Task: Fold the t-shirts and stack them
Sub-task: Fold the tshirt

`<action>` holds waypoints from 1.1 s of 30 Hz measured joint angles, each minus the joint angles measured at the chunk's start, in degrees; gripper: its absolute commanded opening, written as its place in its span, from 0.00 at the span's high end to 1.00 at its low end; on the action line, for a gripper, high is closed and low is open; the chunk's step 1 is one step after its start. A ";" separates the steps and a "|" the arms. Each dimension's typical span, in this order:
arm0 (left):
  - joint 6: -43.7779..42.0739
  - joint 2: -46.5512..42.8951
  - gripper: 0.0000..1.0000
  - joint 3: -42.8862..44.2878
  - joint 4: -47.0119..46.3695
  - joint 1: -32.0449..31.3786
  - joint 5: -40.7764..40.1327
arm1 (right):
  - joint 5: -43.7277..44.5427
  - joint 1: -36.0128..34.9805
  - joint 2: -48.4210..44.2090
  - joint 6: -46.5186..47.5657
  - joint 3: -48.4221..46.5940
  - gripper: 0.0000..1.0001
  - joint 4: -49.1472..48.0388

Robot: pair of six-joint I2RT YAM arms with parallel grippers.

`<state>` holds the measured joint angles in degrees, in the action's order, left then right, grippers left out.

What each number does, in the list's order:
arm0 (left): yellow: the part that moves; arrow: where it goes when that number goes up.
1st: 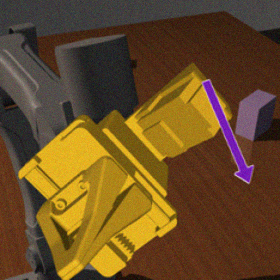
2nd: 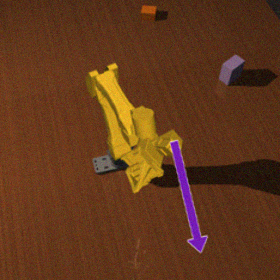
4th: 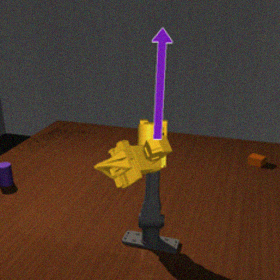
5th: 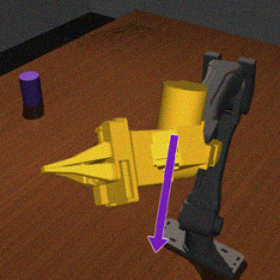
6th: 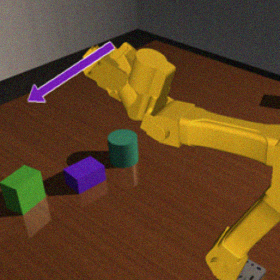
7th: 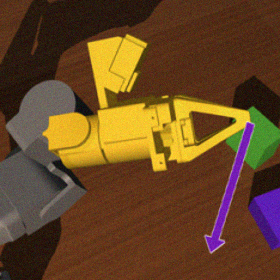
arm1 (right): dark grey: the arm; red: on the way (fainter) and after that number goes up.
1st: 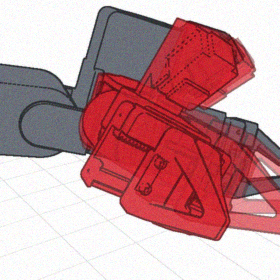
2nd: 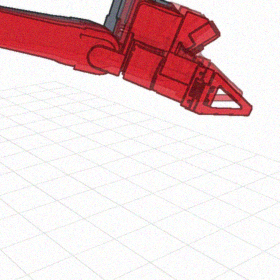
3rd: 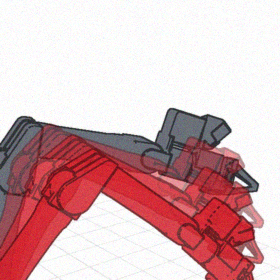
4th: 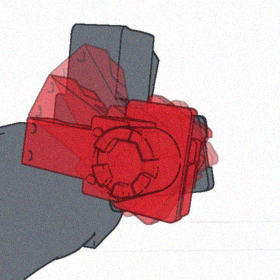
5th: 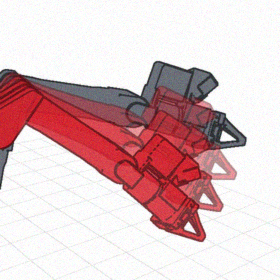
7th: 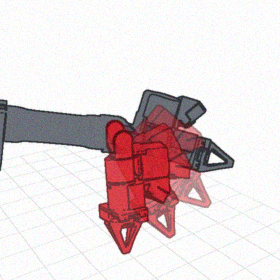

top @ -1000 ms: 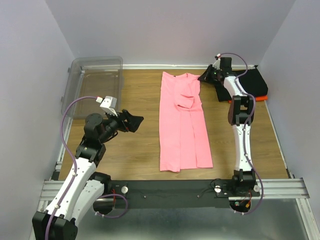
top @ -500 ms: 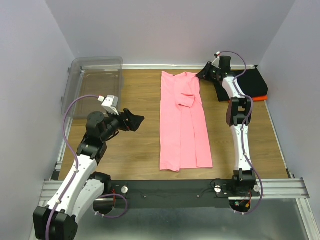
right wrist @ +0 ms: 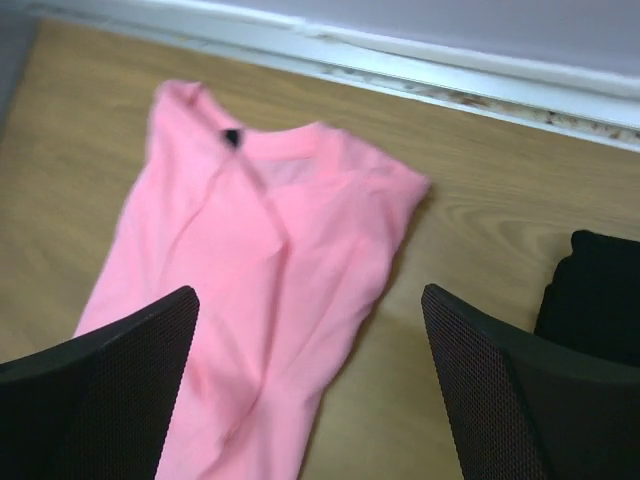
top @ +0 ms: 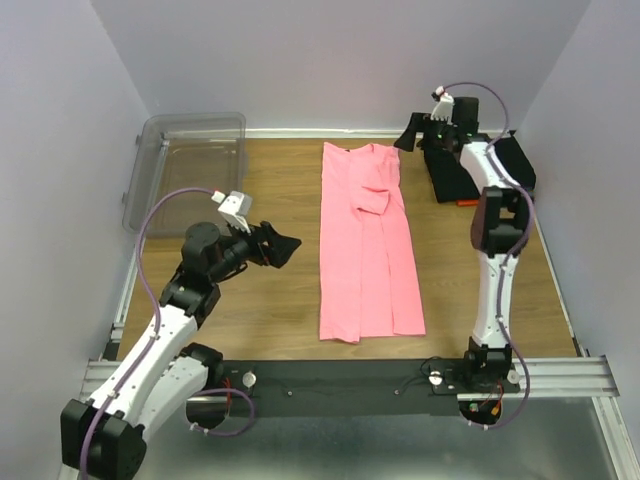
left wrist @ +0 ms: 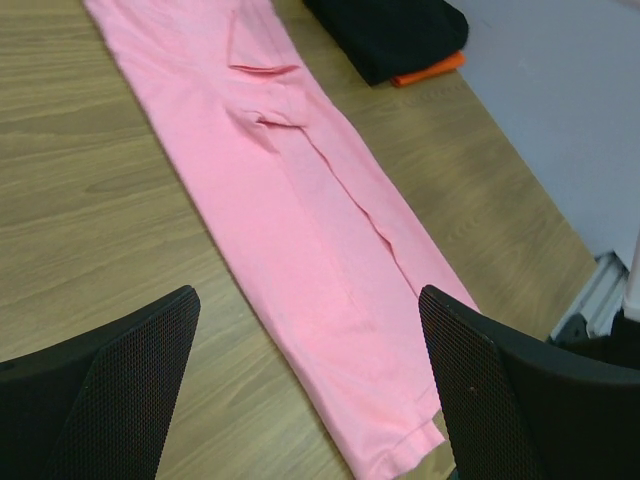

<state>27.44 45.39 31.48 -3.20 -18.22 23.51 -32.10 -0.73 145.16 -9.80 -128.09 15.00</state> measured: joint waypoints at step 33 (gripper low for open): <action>-72.00 25.40 0.49 -3.76 -0.83 -63.25 -20.52 | -8.83 -15.34 -92.89 96.72 94.18 0.10 45.07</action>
<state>-44.56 70.78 27.73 -4.03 -81.47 2.98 -40.93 -16.08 52.27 86.91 -33.91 60.07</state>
